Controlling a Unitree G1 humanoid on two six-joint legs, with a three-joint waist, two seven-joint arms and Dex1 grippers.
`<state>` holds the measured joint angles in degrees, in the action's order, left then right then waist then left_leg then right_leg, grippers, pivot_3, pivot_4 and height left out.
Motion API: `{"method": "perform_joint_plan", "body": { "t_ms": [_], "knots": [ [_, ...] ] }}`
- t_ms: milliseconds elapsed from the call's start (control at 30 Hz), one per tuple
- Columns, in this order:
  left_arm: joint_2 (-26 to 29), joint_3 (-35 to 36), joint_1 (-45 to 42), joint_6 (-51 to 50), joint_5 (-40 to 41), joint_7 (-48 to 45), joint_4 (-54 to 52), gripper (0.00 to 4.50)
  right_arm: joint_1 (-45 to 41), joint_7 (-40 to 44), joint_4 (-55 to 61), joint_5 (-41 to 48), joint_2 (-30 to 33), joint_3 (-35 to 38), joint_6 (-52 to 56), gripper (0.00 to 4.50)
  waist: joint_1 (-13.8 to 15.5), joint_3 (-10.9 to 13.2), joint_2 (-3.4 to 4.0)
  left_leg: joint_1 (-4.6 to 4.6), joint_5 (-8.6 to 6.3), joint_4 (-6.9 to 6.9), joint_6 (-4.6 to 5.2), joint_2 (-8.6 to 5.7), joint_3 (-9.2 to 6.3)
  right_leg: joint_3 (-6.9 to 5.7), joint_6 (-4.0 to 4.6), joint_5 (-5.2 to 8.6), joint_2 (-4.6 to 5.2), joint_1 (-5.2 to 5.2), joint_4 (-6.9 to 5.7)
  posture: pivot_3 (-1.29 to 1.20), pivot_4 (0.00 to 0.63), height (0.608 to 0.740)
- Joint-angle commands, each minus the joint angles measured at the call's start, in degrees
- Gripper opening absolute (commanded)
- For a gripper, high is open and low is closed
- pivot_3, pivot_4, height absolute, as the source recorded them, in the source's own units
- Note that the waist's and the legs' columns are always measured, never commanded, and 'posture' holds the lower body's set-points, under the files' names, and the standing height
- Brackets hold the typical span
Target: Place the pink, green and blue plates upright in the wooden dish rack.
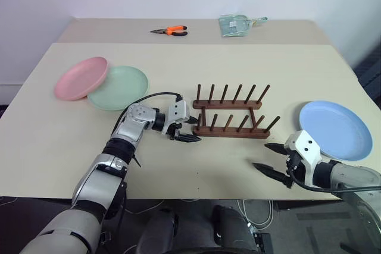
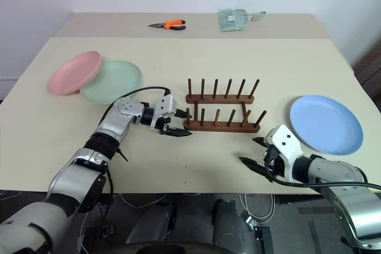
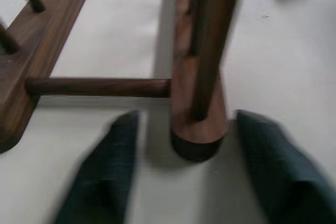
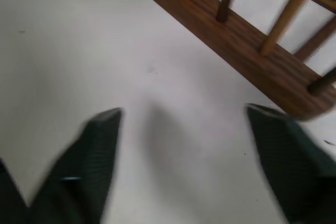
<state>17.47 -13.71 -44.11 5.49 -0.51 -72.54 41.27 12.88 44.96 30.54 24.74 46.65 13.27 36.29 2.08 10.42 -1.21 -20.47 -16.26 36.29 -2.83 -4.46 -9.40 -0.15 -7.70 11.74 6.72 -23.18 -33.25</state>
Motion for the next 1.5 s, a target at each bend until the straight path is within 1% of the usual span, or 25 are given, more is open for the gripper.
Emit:
{"method": "perform_joint_plan", "body": {
  "t_ms": [33,67,133,167,200,267,333,367,467,533,633,700,767,1000,1233,1500],
  "knots": [
    [2.6,1.7,2.8,-4.7,1.2,1.9,-5.9,4.50,0.8,0.4,0.3,-1.0,1.3,1.8,-1.3,1.67,0.0,0.0,0.02,0.02,0.00,-0.02,0.00,0.02,0.00,0.00,0.00,0.00,0.00,0.00,-0.01,0.00,0.150,0.740],
    [4.7,2.5,6.0,-8.0,2.2,1.6,-11.0,4.50,1.0,-0.2,-0.6,-2.6,1.5,1.2,-2.1,1.14,-0.2,0.0,0.03,0.03,0.00,-0.02,0.00,0.02,0.00,0.00,0.00,0.00,-0.01,-0.01,-0.03,0.00,0.150,0.740],
    [8.3,3.4,12.3,-15.1,5.2,0.3,-22.2,3.75,0.7,-1.6,-2.7,-6.1,1.7,-0.5,-4.0,0.16,-1.0,0.0,0.02,0.08,0.00,-0.07,0.00,0.07,0.03,0.01,0.01,0.00,-0.03,-0.01,-0.04,0.00,0.150,0.740],
    [9.4,3.4,14.9,-18.4,6.7,0.3,-27.6,3.27,0.1,-2.4,-3.9,-7.7,1.6,-1.6,-4.6,0.00,-1.4,-0.1,0.04,0.08,0.00,-0.09,0.00,0.10,0.03,0.02,0.01,0.00,-0.04,-0.01,-0.04,0.00,0.150,0.740],
    [9.9,3.1,16.5,-20.8,7.6,0.7,-31.3,2.77,-0.3,-2.8,-4.6,-8.6,1.6,-2.2,-5.1,0.00,-1.4,-0.1,0.06,0.09,0.00,-0.08,0.00,0.11,0.03,0.03,0.03,0.01,-0.04,-0.01,-0.05,0.00,0.150,0.740],
    [9.0,0.3,20.5,-22.6,5.1,5.4,-39.6,1.84,-3.4,-4.3,-7.9,-10.9,0.4,-5.2,-5.9,0.00,-1.3,-0.1,0.08,0.07,0.00,-0.02,0.00,0.11,0.04,0.05,0.05,-0.01,-0.02,0.00,-0.06,0.00,0.150,0.740],
    [6.9,-2.2,23.4,-22.6,2.8,10.1,-45.2,1.84,-6.5,-5.1,-10.6,-12.4,-0.9,-7.8,-6.2,0.00,-1.3,-0.1,0.06,0.11,0.00,0.05,0.00,0.15,0.05,0.06,0.09,-0.01,-0.01,0.10,-0.06,0.00,0.150,0.740],
    [5.4,-2.9,24.2,-24.9,3.1,12.0,-46.9,1.84,-7.6,-5.2,-11.4,-13.1,-1.3,-9.0,-6.4,0.00,-1.2,-0.1,0.06,0.10,0.00,0.11,-0.01,0.16,0.05,0.06,0.19,0.03,-0.01,0.14,-0.05,0.00,0.150,0.740],
    [1.3,-5.4,25.2,-27.8,0.4,18.8,-47.9,1.84,-11.2,-6.5,-13.5,-15.5,-2.9,-11.9,-7.1,0.00,-1.3,-0.1,-0.01,0.09,0.00,0.21,0.00,0.17,0.03,0.05,0.28,0.08,-0.02,0.20,-0.05,0.00,0.150,0.740],
    [-0.8,-7.1,24.1,-29.1,-3.8,25.2,-44.6,1.84,-14.1,-7.6,-15.1,-17.0,-4.1,-13.4,-7.3,0.00,-1.6,-0.1,0.00,0.12,0.00,0.20,0.00,0.15,0.05,0.04,0.13,-0.01,-0.07,0.16,-0.11,0.00,0.150,0.740],
    [-3.4,-7.3,22.2,-29.4,-7.4,33.4,-39.3,1.84,-18.0,-9.3,-18.0,-19.1,-5.8,-15.0,-7.7,0.00,-1.5,-0.2,0.01,0.16,0.00,0.20,-0.01,0.17,0.11,0.04,0.15,-0.06,-0.09,0.19,-0.17,0.00,0.150,0.740],
    [-4.9,-6.2,20.4,-29.1,-8.2,38.1,-35.5,1.84,-20.5,-9.9,-20.3,-20.1,-6.9,-15.9,-8.3,0.00,-1.4,-0.2,0.02,0.20,0.00,0.24,-0.01,0.17,0.11,0.04,0.16,-0.06,-0.09,0.28,-0.17,0.00,0.150,0.740],
    [-5.8,-5.1,19.1,-28.3,-7.8,40.8,-32.9,1.84,-22.3,-10.2,-22.0,-20.5,-8.0,-16.4,-8.7,0.00,-1.4,-0.3,0.07,0.22,0.00,0.33,-0.01,0.16,0.09,0.04,0.16,-0.06,-0.10,0.30,-0.18,0.00,0.150,0.740],
    [-5.4,-4.4,15.8,-25.7,-6.5,42.9,-27.6,1.84,-28.9,-12.6,-29.3,-23.3,-10.9,-17.3,-12.2,0.00,-1.7,-0.5,0.23,0.24,0.00,0.35,-0.01,0.14,0.10,0.04,0.13,-0.08,-0.11,0.27,-0.26,0.00,0.150,0.740],
    [-4.8,-4.0,16.5,-25.2,-4.9,41.3,-29.4,1.84,-31.2,-12.3,-32.0,-23.8,-11.7,-16.7,-13.4,0.00,-1.7,-0.5,0.32,0.16,0.00,0.36,-0.01,0.12,0.10,0.04,0.15,-0.10,-0.11,0.14,-0.29,0.00,0.150,0.740],
    [-4.7,-3.7,16.6,-26.0,-4.0,41.3,-30.9,1.84,-32.3,-14.4,-34.3,-26.2,-12.0,-16.8,-15.9,0.00,-1.8,-0.5,0.33,0.14,0.00,0.36,-0.01,0.11,0.10,0.04,0.15,-0.10,-0.11,0.12,-0.30,0.00,0.150,0.740]
  ]
}}
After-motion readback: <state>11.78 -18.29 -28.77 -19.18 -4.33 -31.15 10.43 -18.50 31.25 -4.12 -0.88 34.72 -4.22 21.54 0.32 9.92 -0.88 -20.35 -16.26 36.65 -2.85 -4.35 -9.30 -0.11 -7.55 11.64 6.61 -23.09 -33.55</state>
